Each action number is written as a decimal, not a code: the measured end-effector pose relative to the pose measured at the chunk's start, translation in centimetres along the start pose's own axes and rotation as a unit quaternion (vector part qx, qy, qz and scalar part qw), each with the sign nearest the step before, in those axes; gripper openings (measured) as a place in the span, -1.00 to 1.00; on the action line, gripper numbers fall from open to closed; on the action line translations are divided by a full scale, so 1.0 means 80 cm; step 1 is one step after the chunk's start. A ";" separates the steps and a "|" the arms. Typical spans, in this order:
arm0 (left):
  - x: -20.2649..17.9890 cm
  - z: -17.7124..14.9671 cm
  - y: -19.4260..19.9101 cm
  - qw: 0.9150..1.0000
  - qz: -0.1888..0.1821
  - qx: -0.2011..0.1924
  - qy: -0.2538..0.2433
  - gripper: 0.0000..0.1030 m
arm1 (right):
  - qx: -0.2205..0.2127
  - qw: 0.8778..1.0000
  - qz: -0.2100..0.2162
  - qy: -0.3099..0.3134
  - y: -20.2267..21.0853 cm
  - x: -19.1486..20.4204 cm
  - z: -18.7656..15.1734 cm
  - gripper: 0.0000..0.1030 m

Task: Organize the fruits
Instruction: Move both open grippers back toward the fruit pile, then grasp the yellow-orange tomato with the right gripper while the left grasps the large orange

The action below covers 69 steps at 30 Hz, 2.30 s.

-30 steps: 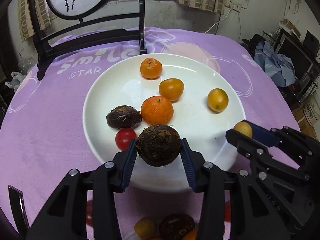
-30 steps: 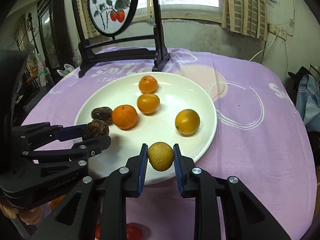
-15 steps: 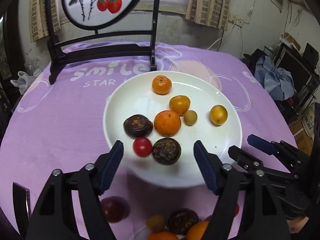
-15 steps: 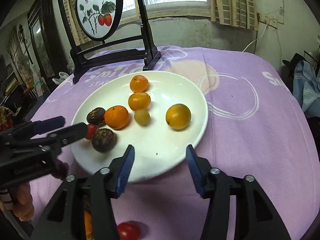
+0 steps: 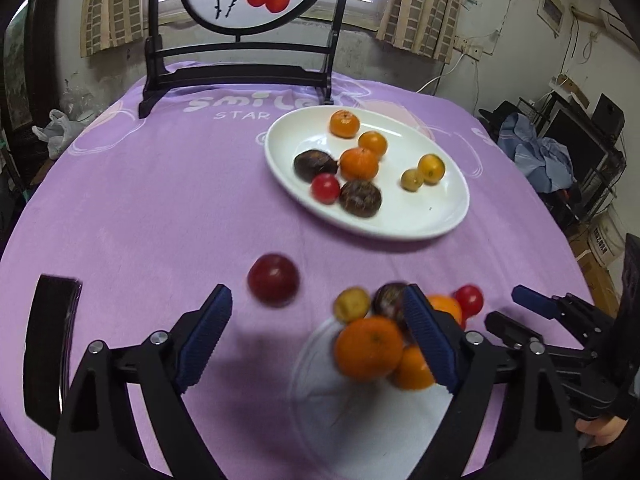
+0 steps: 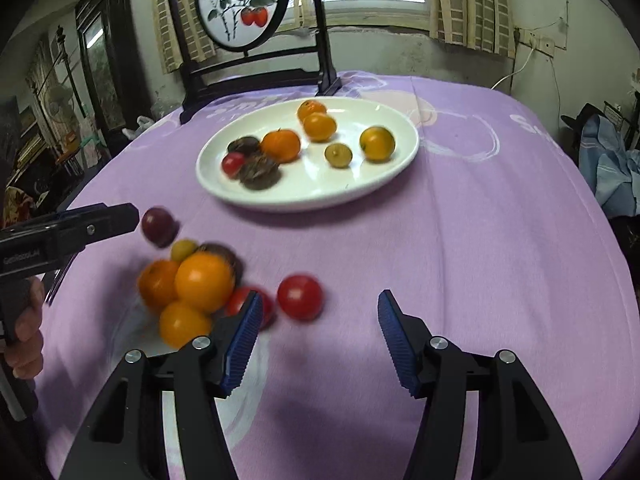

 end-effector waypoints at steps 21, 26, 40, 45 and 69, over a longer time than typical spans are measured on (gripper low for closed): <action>0.004 -0.026 0.001 1.000 -0.027 -0.011 -0.011 0.83 | 0.037 0.997 -0.054 0.034 -0.023 0.012 -0.042 0.33; 0.020 -0.028 -0.002 0.999 -0.030 0.005 0.021 0.83 | 0.043 0.997 -0.039 0.056 -0.023 0.022 -0.043 0.33; 0.055 -0.033 -0.012 0.997 0.000 0.024 0.072 0.83 | 0.052 0.990 0.010 0.127 -0.022 0.100 -0.052 -0.19; 0.054 -0.032 -0.009 0.998 0.000 0.019 0.068 0.83 | 0.051 0.991 0.008 0.124 -0.037 0.116 -0.037 -0.17; -0.032 -0.061 -0.018 0.998 -0.030 0.029 -0.046 0.84 | 0.025 0.999 0.006 0.032 0.023 0.022 -0.070 -0.22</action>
Point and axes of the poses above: each gripper's, at about its wrist camera, not at the fingertips, and y roughly against the way its jaws point, x to its left, z to its top, the point moved 10 cm from there along -y, roughly the way its jaws point, and after that the axes turned 3 degrees about -y, right-handed, at the moved point
